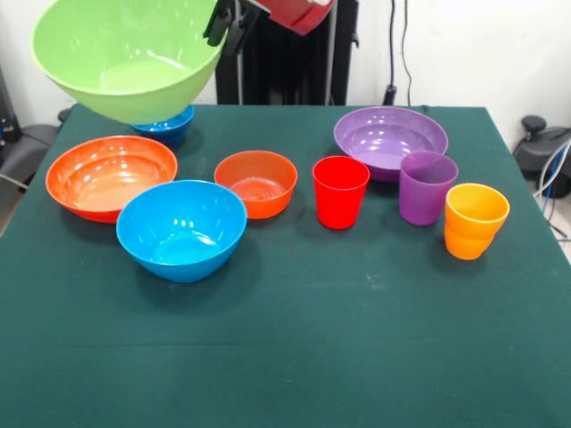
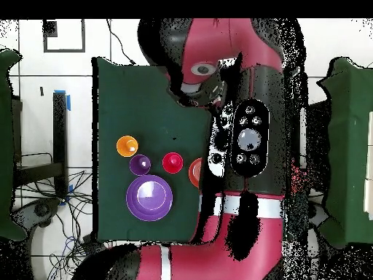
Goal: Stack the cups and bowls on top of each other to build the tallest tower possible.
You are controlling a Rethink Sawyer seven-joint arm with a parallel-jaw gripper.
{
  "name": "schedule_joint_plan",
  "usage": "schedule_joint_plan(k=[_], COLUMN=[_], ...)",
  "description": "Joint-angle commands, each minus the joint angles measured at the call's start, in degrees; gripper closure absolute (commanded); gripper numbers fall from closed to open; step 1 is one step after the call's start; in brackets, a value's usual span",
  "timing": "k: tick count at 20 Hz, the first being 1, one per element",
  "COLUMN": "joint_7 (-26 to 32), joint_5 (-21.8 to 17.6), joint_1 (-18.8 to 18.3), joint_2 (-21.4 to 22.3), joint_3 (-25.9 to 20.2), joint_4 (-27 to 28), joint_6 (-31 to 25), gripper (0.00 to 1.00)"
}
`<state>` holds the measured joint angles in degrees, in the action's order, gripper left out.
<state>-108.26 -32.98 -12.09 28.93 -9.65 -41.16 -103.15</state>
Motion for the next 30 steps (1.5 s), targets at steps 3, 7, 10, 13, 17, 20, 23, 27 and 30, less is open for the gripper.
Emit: schedule_joint_plan(k=[3, 7, 10, 13, 17, 20, 23, 27, 30], joint_7=[3.9, 0.9, -0.3, -2.1, -2.6, -1.1, 2.9, -1.3, 0.3], joint_5=[-2.9, -3.0, -3.4, -3.7, -3.1, -2.6, -3.3, -2.6, -2.7], joint_1=[1.8, 2.8, 3.6, 4.4, 5.1, 5.4, 5.9, 6.8, 7.1], joint_2=[-2.9, -2.7, -3.6, -4.9, -6.3, -6.9, -8.4, -10.1, -10.9], joint_3=[0.4, 2.3, 3.6, 4.7, 6.0, 6.5, 6.3, 7.3, 7.5], joint_4=[-11.2, -13.2, -13.6, -13.4, -12.4, -11.9, -10.0, -8.4, -7.4], joint_6=[10.5, 13.6, 15.2, 16.9, 18.1, 18.3, 17.8, 18.5, 18.9], gripper=[1.0, 1.0, 1.0, 1.0, 1.0, 1.0, 1.0, 1.0, 1.0])
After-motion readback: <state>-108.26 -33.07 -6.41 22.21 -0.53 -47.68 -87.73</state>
